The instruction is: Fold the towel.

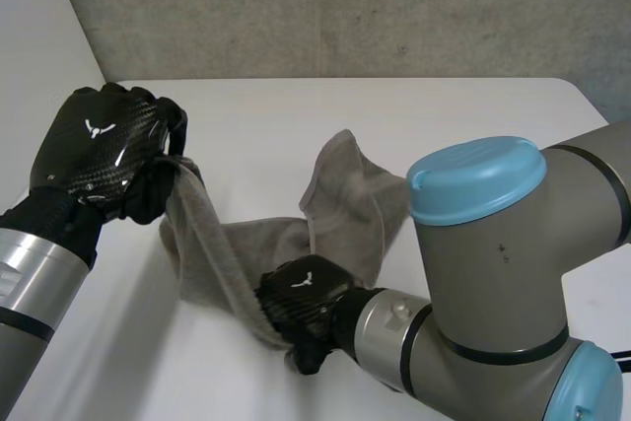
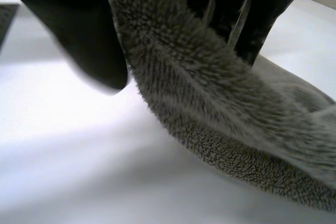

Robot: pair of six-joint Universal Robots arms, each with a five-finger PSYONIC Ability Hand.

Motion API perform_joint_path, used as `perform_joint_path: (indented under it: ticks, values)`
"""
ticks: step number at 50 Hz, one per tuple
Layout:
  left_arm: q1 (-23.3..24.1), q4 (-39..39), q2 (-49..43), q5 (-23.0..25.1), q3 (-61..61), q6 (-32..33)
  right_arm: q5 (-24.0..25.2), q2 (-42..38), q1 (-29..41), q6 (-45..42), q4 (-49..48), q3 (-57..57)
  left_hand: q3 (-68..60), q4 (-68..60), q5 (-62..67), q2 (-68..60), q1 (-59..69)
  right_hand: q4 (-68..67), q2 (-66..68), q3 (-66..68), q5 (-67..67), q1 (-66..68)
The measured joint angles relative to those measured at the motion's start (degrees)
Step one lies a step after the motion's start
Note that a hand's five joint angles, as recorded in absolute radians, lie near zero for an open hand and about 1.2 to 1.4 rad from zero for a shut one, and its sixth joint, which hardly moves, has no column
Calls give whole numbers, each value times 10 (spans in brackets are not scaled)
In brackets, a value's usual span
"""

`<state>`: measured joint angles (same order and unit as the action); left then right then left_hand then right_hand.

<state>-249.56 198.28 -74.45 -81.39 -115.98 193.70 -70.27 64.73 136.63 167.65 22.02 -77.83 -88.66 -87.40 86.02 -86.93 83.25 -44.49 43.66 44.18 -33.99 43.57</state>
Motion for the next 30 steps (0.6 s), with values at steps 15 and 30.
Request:
perform_joint_path:
  ticks: [15, 30]
  values:
    - [-19, 1, 0, 0, 1, 1, -6, -3, -92, -13, -7, 71, 0, 0, 0, 0, 0, 288, -279, -289, 315, -290]
    - [-19, 1, 2, 0, -4, 0, -8, -59, -134, -117, -20, 159, 0, 0, 0, 0, 0, 288, -279, -289, 304, -291]
